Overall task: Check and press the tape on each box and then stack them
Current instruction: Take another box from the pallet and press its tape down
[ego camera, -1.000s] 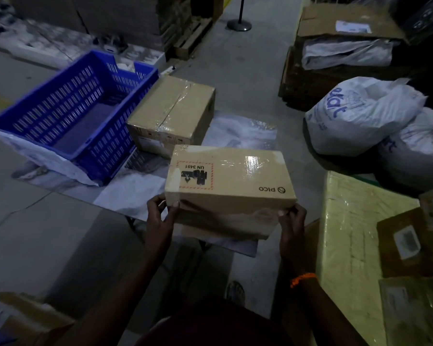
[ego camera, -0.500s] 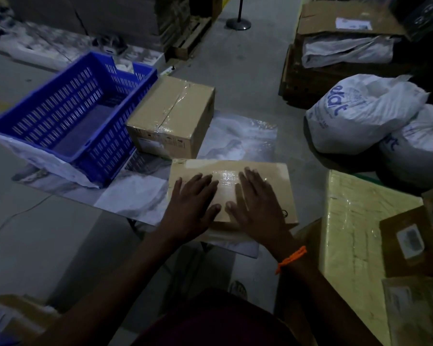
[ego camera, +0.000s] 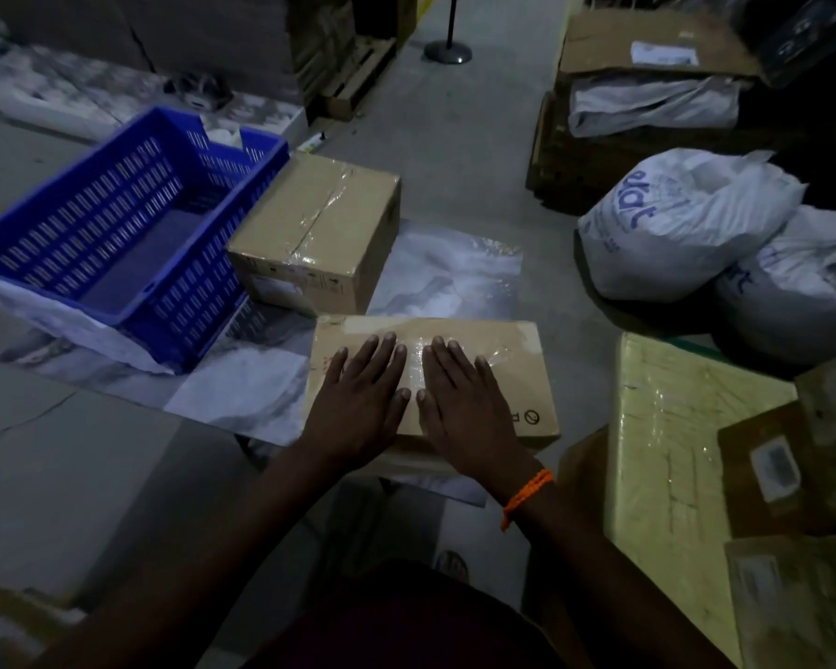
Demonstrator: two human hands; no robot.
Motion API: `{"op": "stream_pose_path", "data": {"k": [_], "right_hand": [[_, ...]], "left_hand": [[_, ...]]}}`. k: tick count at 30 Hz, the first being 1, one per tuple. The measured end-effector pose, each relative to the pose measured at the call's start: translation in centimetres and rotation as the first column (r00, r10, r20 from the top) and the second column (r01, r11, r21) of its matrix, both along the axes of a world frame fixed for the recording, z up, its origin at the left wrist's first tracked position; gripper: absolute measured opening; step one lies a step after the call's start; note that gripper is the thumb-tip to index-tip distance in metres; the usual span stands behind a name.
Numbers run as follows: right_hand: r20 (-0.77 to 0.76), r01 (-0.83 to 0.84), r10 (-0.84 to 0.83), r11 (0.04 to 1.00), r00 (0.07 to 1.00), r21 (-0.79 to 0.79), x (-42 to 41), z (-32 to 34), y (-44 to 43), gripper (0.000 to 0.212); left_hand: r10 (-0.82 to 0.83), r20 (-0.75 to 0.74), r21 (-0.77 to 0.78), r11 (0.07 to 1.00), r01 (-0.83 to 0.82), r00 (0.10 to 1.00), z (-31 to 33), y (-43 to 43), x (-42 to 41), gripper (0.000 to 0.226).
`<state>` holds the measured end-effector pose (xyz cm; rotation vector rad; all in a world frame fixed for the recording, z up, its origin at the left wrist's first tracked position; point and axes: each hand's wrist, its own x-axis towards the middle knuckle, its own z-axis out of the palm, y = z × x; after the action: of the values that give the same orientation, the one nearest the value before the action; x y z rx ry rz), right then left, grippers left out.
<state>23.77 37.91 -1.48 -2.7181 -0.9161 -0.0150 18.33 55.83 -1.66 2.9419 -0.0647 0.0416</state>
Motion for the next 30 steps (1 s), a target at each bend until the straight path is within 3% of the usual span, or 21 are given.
{"op": "stream_pose_path", "data": {"k": [3, 9, 20, 24, 30], "right_hand": [[-0.035, -0.037, 0.036, 0.999, 0.999, -0.011, 0.3, 0.3, -0.7, 0.07], [-0.037, 0.22, -0.221, 0.975, 0.975, -0.013, 1.5, -0.4, -5.6, 0.084], [-0.046, 0.196, -0.201, 0.977, 0.979, -0.085, 1.6, -0.4, -6.1, 0.087], [-0.005, 0.207, -0.207, 0.978, 0.978, 0.001, 0.4, -0.7, -6.0, 0.077], [0.029, 0.003, -0.003, 1.0, 1.0, -0.03, -4.4, -1.4, -5.3, 0.067]], "left_hand": [[-0.013, -0.004, -0.021, 1.0, 0.013, 1.0, 0.3, 0.3, -0.5, 0.066], [0.064, -0.001, -0.048, 0.997, -0.064, 0.998, -0.2, 2.6, -3.3, 0.077], [0.038, 0.004, -0.079, 0.996, -0.038, 0.999, -1.0, 3.2, -3.9, 0.076], [0.057, 0.026, -0.032, 0.998, -0.056, 0.998, -1.3, 3.0, -4.4, 0.07], [-0.062, 0.101, -0.064, 0.996, 0.068, 0.993, -0.7, 1.4, -6.4, 0.063]]}}
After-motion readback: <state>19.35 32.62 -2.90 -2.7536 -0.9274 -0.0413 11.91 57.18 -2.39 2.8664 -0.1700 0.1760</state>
